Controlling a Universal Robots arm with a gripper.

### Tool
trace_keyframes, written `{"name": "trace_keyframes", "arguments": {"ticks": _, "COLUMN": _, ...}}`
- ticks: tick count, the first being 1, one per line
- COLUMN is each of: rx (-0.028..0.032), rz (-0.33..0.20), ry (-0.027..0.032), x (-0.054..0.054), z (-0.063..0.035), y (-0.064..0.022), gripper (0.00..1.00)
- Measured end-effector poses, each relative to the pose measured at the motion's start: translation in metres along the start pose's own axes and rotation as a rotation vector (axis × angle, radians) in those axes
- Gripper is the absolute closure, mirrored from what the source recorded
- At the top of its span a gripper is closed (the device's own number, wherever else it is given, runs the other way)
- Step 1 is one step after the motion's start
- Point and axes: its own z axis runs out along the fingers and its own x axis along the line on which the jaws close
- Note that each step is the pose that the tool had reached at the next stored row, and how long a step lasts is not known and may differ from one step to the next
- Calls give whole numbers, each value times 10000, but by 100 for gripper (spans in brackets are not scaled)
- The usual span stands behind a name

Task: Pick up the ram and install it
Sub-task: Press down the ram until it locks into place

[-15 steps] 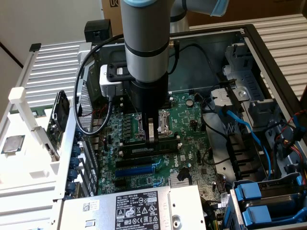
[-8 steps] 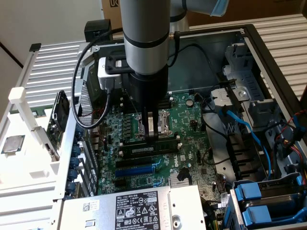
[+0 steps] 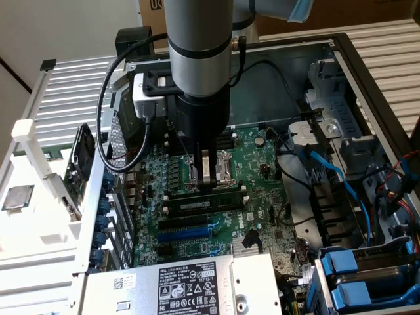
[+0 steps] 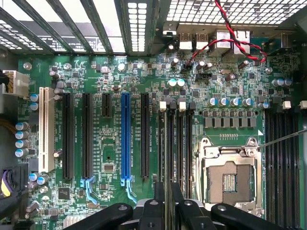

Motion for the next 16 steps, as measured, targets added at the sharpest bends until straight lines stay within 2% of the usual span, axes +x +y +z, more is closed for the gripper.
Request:
{"name": "trace_keyframes", "arguments": {"ticks": 8, "rx": 0, "rz": 0, "ry": 0, "x": 0, "z": 0, "y": 0, "gripper": 80}}
{"name": "trace_keyframes", "arguments": {"ticks": 10, "rx": 0, "rz": 0, "ry": 0, "x": 0, "z": 0, "y": 0, "gripper": 82}}
{"name": "trace_keyframes", "arguments": {"ticks": 11, "rx": 0, "rz": -1, "ry": 0, "x": 0, "z": 0, "y": 0, "gripper": 89}}
{"name": "trace_keyframes", "arguments": {"ticks": 16, "rx": 0, "rz": 0, "ry": 0, "x": 0, "z": 0, "y": 0, "gripper": 90}}
